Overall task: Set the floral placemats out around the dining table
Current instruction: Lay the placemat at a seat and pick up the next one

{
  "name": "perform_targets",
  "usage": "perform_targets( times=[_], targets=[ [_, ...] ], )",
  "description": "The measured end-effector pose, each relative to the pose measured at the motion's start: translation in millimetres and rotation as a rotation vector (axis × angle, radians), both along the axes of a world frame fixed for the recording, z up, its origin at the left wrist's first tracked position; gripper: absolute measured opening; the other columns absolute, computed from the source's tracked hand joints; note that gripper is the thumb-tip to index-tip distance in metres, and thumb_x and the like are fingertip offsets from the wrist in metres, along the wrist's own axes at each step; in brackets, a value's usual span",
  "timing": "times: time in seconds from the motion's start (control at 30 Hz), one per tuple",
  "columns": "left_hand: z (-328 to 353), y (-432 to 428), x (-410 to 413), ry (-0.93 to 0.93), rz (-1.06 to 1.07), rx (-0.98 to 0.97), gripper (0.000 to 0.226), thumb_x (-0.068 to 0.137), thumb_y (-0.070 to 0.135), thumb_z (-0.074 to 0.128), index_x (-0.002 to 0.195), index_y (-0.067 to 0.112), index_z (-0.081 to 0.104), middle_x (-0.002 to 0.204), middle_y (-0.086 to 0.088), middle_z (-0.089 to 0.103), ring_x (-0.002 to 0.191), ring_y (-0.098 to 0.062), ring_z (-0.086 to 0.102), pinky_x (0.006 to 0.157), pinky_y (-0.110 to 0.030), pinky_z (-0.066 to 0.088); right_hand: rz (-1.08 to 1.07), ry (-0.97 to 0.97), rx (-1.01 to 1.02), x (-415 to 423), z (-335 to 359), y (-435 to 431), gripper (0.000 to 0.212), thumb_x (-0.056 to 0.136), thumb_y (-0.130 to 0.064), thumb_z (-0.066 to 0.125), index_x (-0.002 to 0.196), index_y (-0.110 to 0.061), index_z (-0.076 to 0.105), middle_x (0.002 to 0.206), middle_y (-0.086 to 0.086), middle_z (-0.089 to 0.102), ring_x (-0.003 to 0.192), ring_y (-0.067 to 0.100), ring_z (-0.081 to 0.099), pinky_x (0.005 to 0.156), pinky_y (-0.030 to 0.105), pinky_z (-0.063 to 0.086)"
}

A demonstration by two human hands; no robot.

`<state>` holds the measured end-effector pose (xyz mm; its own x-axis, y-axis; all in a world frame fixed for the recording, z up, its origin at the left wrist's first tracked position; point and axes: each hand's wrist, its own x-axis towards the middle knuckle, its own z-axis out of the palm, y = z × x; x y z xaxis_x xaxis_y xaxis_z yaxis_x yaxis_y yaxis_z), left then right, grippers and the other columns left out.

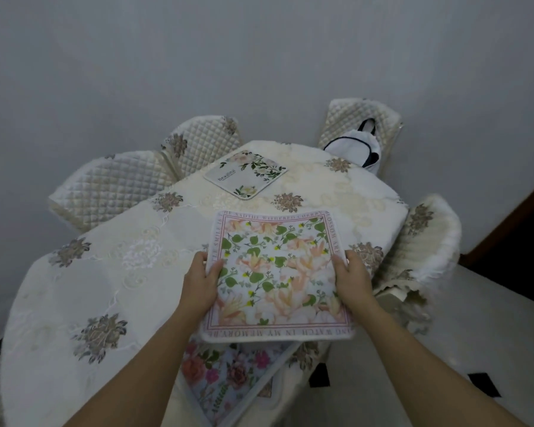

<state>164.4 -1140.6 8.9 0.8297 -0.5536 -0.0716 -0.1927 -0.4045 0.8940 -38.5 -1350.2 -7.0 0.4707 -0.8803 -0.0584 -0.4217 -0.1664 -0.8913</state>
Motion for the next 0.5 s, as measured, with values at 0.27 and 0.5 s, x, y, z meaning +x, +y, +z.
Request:
perform_targets(
  times=[0.27, 0.5],
  targets=[
    [0.8, -72.7, -42.9, -0.053, -0.214, -0.024, 0.022, 0.101, 0.038, 0.050, 0.104, 0.017, 0.047, 0.092, -0.007, 0.065, 0.082, -0.024, 0.067, 0.070, -0.053, 0.056, -0.268, -0.048, 0.006, -86.2, 7.9, -20.6, 0.023, 0.100, -0.033, 0.045, 0.111, -0.018, 0.057, 0.104, 0.001, 0.067, 0.093, 0.020, 0.065, 0.081, 0.045, 0.056],
    [13.4, -157.3, -109.2, -0.057, -0.434, -0.035, 0.020, 0.102, 0.036, 0.049, 0.103, 0.015, 0.048, 0.087, -0.004, 0.067, 0.073, -0.020, 0.068, 0.065, -0.050, 0.057, -0.474, -0.038, 0.006, -180.6, 11.4, -55.2, 0.019, 0.100, -0.036, 0.045, 0.099, -0.020, 0.056, 0.091, 0.002, 0.068, 0.081, 0.019, 0.068, 0.069, 0.043, 0.058]
  ],
)
